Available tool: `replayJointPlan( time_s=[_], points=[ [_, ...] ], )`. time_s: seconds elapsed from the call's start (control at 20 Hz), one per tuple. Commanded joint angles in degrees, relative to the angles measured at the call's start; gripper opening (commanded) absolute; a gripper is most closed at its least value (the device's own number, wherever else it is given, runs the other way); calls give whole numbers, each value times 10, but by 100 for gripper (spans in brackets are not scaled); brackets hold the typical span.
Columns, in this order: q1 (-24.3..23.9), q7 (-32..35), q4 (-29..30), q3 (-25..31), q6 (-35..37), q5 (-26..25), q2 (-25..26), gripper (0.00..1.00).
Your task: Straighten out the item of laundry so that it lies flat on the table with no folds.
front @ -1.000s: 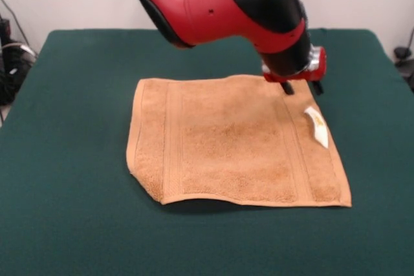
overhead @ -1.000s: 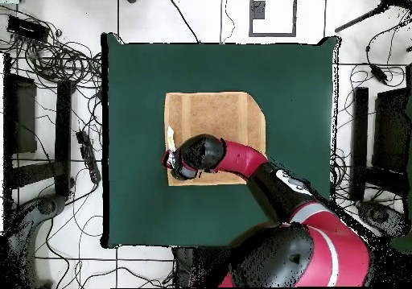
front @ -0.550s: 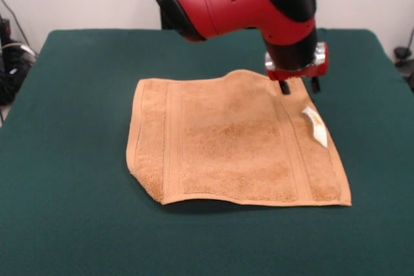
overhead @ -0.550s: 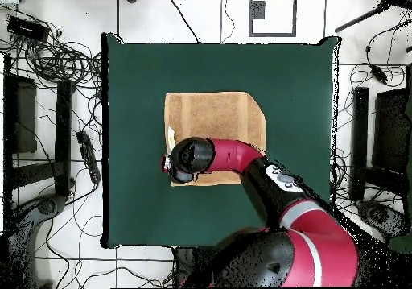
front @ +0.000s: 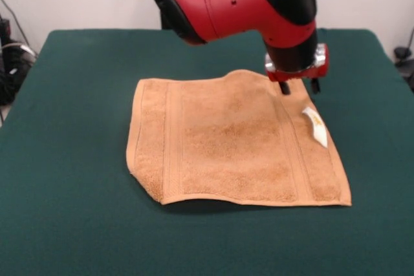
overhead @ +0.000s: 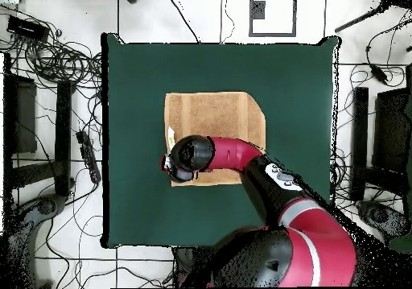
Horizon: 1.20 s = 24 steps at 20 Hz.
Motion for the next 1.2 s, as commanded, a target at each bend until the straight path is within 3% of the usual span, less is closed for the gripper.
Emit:
replayJointPlan(
  time_s=[0.05,0.45,1.2],
  points=[
    [-4,3,-17,9,-22,11,117,100],
    [-41,-28,16,36,-3,53,157,100],
    [-15,23,44,18,-68,51,166,100]
  ],
)
